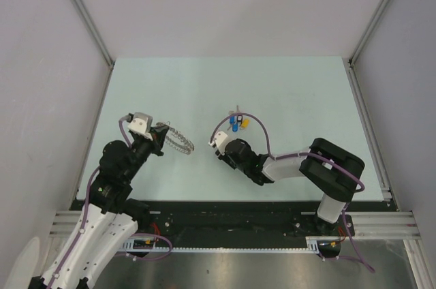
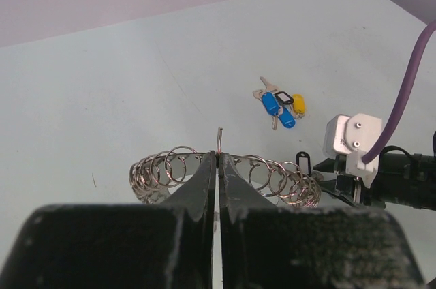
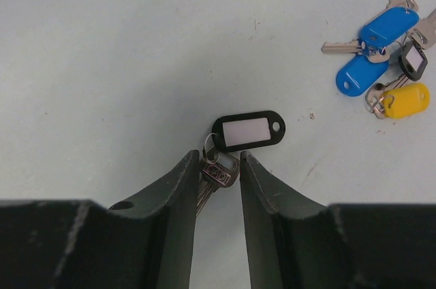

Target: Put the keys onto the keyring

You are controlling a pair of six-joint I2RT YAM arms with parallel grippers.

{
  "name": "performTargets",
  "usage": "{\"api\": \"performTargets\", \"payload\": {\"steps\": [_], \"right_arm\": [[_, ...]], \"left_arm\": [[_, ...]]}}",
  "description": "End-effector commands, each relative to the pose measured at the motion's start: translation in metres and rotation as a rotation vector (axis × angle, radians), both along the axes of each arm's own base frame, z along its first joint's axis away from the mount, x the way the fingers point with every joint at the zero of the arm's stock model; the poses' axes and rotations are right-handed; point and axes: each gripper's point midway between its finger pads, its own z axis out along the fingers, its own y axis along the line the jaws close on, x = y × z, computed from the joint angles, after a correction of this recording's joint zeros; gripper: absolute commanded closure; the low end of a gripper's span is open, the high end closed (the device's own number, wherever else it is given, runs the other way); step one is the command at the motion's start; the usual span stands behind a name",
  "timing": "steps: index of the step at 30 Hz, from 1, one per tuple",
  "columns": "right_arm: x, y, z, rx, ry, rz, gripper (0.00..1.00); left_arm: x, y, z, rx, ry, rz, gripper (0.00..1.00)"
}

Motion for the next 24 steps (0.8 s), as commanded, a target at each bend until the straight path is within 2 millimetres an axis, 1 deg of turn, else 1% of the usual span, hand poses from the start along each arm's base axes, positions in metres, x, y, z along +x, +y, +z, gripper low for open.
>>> {"api": "performTargets", "payload": {"steps": [1, 5, 13, 16, 17, 19, 21, 23, 24], "right_arm": [[0.01, 0.004, 0.005, 0.002, -0.055, -0.013, 0.67], [0.01, 0.004, -0.004, -0.026, -0.045, -0.012, 0.69], [0.014, 0.004, -0.012, -0.06, -0.049, -0.011, 0.7], [0.014, 0.005, -0.012, -0.064, -0.047, -0.011, 0.78], [0.014, 0.004, -0.012, -0.067, -0.046, -0.012, 0.84], [0.014, 0.004, -0.009, -0.059, -0.048, -0.016, 0.87], [0.014, 0.003, -0.01, -0.064, -0.042, -0.017, 0.94], [0.012, 0.003, -0.006, -0.054, -0.039, -0.016, 1.0], [0.012, 0.004, -0.004, -0.047, -0.036, -0.013, 1.0]], "left_arm": [[0.001, -0.002, 0.01, -0.013, -0.045, -0.017, 0.98], [0.002, -0.002, 0.009, -0.011, -0.039, -0.015, 0.98], [0.002, -0.003, 0.008, -0.009, -0.034, -0.02, 0.98], [0.003, -0.003, 0.007, -0.007, -0.032, -0.02, 0.98], [0.002, -0.003, 0.008, -0.007, -0.036, -0.022, 0.98], [0.002, -0.003, 0.008, -0.007, -0.036, -0.022, 0.98], [0.002, -0.002, 0.008, -0.007, -0.037, -0.019, 0.98], [0.002, -0.002, 0.009, -0.008, -0.04, -0.017, 0.98], [0.001, -0.002, 0.009, -0.009, -0.042, -0.017, 0.98]]}}
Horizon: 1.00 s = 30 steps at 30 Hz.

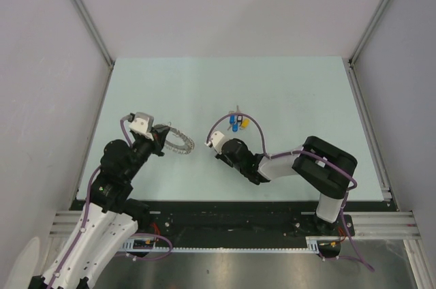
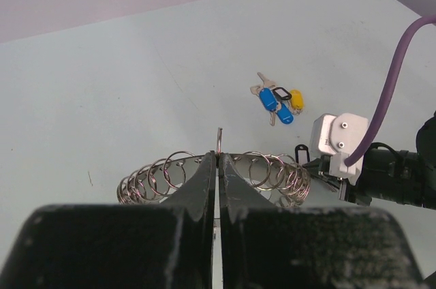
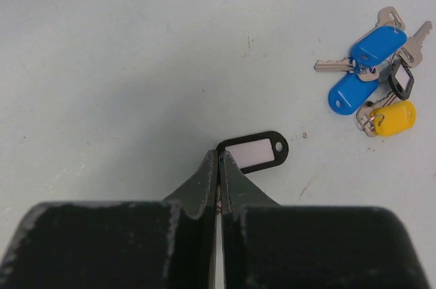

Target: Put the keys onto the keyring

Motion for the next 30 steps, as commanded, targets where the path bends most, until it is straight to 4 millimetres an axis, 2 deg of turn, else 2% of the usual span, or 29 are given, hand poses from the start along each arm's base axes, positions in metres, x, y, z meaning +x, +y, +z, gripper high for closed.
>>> {"api": "performTargets", "payload": {"steps": [1, 4, 5, 7, 8, 10, 12, 14, 15, 16, 18, 20, 21, 25, 30], "right_arm": [[-0.002, 0.001, 0.008, 0.012, 0.014, -0.004, 1.0], [-0.007, 0.002, 0.015, 0.038, 0.048, 0.01, 1.0], [-0.011, 0.006, 0.024, 0.075, 0.062, 0.033, 1.0], [-0.014, 0.004, 0.031, 0.098, 0.085, 0.044, 1.0], [-0.018, 0.009, 0.044, 0.14, 0.095, 0.075, 1.0], [-0.019, 0.005, 0.051, 0.159, 0.123, 0.088, 1.0], [-0.023, 0.005, 0.069, 0.209, 0.145, 0.134, 1.0], [-0.031, 0.005, 0.075, 0.238, 0.187, 0.18, 1.0], [-0.033, 0.004, 0.089, 0.27, 0.183, 0.197, 1.0], [-0.031, -0.001, 0.092, 0.282, 0.199, 0.198, 1.0], [-0.039, -0.001, 0.11, 0.336, 0.217, 0.253, 1.0], [-0.042, -0.006, 0.12, 0.373, 0.246, 0.283, 1.0], [-0.044, -0.007, 0.133, 0.4, 0.236, 0.302, 1.0], [-0.058, -0.013, 0.154, 0.467, 0.272, 0.376, 1.0], [-0.063, -0.018, 0.161, 0.487, 0.292, 0.41, 1.0]], "left_arm": [[0.001, 0.0, 0.013, -0.013, -0.053, -0.005, 0.98], [0.001, 0.0, 0.014, -0.015, -0.055, -0.007, 0.98], [0.001, 0.0, 0.014, -0.014, -0.056, -0.007, 0.98], [0.0, -0.001, 0.015, -0.015, -0.058, -0.011, 0.98], [0.0, -0.001, 0.015, -0.014, -0.059, -0.014, 0.98], [-0.001, -0.002, 0.015, -0.016, -0.062, -0.021, 0.98], [-0.002, -0.004, 0.017, -0.017, -0.066, -0.036, 0.98], [-0.003, -0.007, 0.016, -0.014, -0.065, -0.056, 0.98], [-0.003, -0.009, 0.017, -0.013, -0.069, -0.067, 0.98], [-0.004, -0.011, 0.017, -0.013, -0.071, -0.078, 0.98], [-0.006, -0.019, 0.017, -0.015, -0.072, -0.125, 0.97], [-0.008, -0.026, 0.015, -0.01, -0.068, -0.17, 0.95], [-0.01, -0.035, 0.014, -0.008, -0.065, -0.227, 0.94], [-0.016, -0.057, 0.008, -0.017, -0.052, -0.366, 0.93], [-0.021, -0.07, 0.006, -0.021, -0.046, -0.457, 0.96]]}}
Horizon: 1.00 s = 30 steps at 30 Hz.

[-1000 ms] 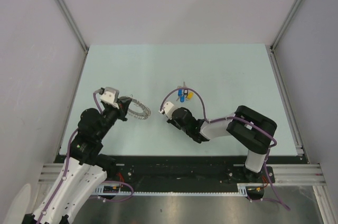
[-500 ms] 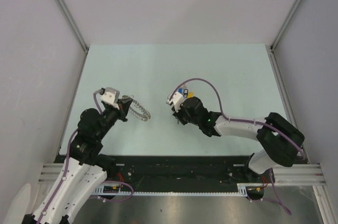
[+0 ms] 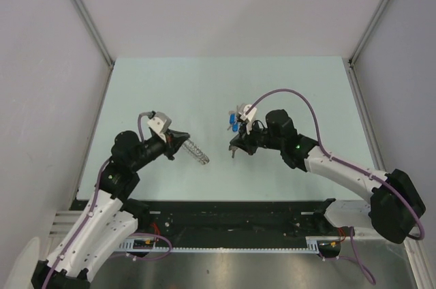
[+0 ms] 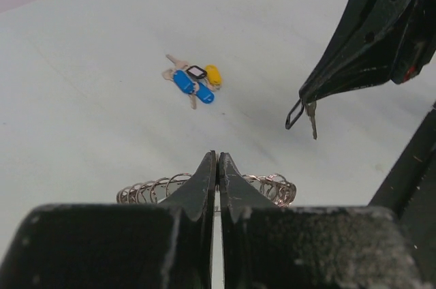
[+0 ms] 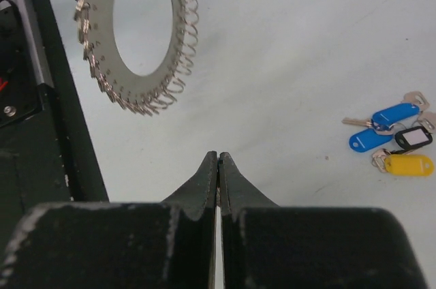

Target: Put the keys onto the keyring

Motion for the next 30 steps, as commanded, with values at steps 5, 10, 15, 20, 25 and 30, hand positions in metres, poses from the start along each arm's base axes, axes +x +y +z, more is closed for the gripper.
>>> {"api": "performTargets", "payload": {"steps": [5, 10, 15, 20, 25, 30], "right_arm": [[0.003, -0.01, -0.027, -0.083, 0.066, -0.041, 1.0], [0.029, -0.023, -0.069, -0.271, 0.007, -0.233, 1.0], [0.045, -0.015, -0.111, -0.405, -0.075, -0.318, 1.0], [0.049, 0.006, -0.133, -0.501, -0.166, -0.327, 1.0], [0.042, 0.026, -0.156, -0.558, -0.18, -0.283, 0.96], [0.038, 0.036, -0.145, -0.53, -0.185, -0.272, 0.74]], "left_arm": [[-0.006, -0.012, 0.018, -0.006, -0.067, -0.106, 0.97], [0.0, 0.004, 0.017, 0.01, -0.067, 0.007, 0.97], [0.006, 0.02, 0.021, 0.027, -0.102, 0.101, 0.98], [0.007, 0.027, 0.024, 0.025, -0.114, 0.14, 0.98], [0.007, 0.03, 0.026, 0.018, -0.121, 0.154, 0.98], [0.007, 0.029, 0.026, 0.015, -0.122, 0.15, 0.98]]}}
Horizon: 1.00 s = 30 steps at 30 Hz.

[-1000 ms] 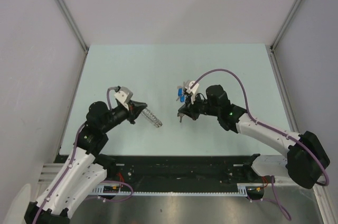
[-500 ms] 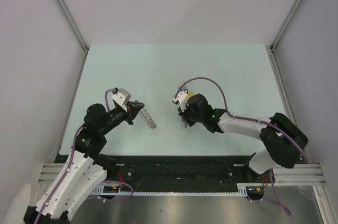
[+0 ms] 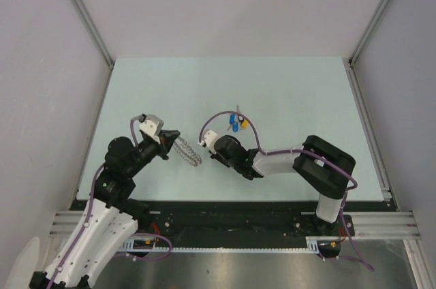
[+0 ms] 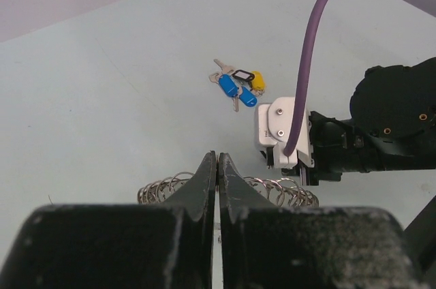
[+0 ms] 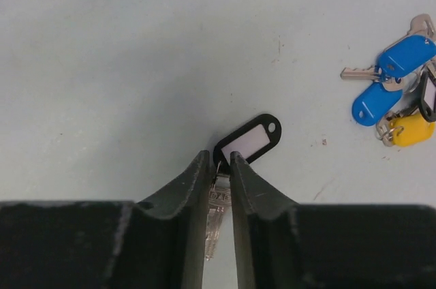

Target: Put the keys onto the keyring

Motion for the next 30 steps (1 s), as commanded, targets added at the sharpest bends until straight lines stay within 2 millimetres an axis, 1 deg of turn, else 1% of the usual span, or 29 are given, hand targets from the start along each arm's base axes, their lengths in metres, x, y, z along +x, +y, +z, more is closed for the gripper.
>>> {"api": "performTargets", "payload": {"steps": [1, 2, 4, 5, 9, 10, 11, 14, 16, 22, 30], "right_arm": [[0.002, 0.005, 0.015, 0.021, -0.022, -0.005, 0.71], [0.001, 0.005, 0.019, 0.029, -0.017, -0.004, 0.68], [-0.001, 0.006, 0.029, 0.05, -0.016, 0.005, 0.64], [-0.004, 0.008, 0.038, 0.068, -0.009, 0.022, 0.62], [-0.01, 0.007, 0.051, 0.113, 0.018, 0.057, 0.6], [-0.012, 0.005, 0.049, 0.12, 0.024, 0.058, 0.6], [-0.013, 0.006, 0.053, 0.139, 0.027, 0.064, 0.6], [-0.012, -0.001, 0.048, 0.144, 0.035, 0.049, 0.6], [-0.009, -0.002, 0.043, 0.143, 0.034, 0.046, 0.6], [-0.01, -0.005, 0.02, 0.127, 0.053, 0.043, 0.61], [-0.009, -0.005, 0.011, 0.114, 0.06, 0.048, 0.64]], "left_arm": [[0.003, 0.004, 0.023, -0.02, -0.076, 0.018, 0.98], [0.003, 0.004, 0.022, -0.019, -0.074, 0.02, 0.98], [0.003, 0.004, 0.023, -0.02, -0.075, 0.02, 0.98], [0.003, 0.005, 0.023, -0.02, -0.076, 0.022, 0.98], [0.002, 0.006, 0.024, -0.021, -0.079, 0.026, 0.98], [0.003, 0.006, 0.023, -0.02, -0.077, 0.026, 0.98], [0.002, 0.006, 0.024, -0.021, -0.081, 0.026, 0.98], [0.002, 0.007, 0.024, -0.021, -0.081, 0.029, 0.98], [0.002, 0.006, 0.024, -0.022, -0.082, 0.026, 0.98], [0.003, 0.007, 0.023, -0.02, -0.078, 0.031, 0.98], [0.003, 0.006, 0.023, -0.02, -0.078, 0.029, 0.98]]}}
